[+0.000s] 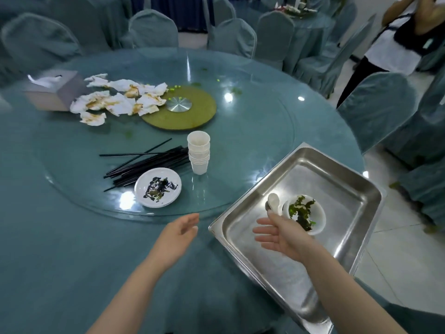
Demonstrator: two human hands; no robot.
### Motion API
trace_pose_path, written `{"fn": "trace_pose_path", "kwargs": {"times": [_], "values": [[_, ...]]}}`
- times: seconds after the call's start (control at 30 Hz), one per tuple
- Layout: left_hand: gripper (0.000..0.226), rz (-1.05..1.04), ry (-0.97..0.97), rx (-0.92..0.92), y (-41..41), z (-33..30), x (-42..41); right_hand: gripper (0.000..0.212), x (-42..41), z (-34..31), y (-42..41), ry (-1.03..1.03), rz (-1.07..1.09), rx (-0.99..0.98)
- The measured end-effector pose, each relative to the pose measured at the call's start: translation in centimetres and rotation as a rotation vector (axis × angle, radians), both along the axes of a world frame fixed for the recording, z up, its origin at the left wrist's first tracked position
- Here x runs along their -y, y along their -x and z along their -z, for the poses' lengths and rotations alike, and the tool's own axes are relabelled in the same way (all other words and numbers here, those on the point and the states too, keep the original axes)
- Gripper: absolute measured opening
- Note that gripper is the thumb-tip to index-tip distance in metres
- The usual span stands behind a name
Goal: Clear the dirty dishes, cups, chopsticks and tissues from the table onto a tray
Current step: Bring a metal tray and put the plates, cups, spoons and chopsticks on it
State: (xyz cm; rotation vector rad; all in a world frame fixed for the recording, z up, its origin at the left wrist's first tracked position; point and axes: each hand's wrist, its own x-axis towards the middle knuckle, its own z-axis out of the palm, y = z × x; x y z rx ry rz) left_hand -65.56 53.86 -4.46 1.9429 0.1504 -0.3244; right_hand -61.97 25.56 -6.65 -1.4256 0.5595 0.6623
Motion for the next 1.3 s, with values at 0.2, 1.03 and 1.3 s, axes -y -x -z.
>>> {"fn": "trace_pose_path", "kwargs": {"times": [0.2,1.03,1.3], "values": [[0.034,-0.200,-0.009,-0.040,2.2,-0.1,-5.2,0.024,-8.6,-1.6,-3.0,0.015,-0.106,0.136],[0.033,-0.579,-0.005,-0.241,0.0,3.0,-13.8,0.029,-25.2,4.9,-14.5,0.415,-0.449,0.303],[0.030,-0.646,0.111,-0.357,-1.9,2.6,-12.0,0.026,-23.4,2.0,-10.3,0.100,-0.571,0.283]]}}
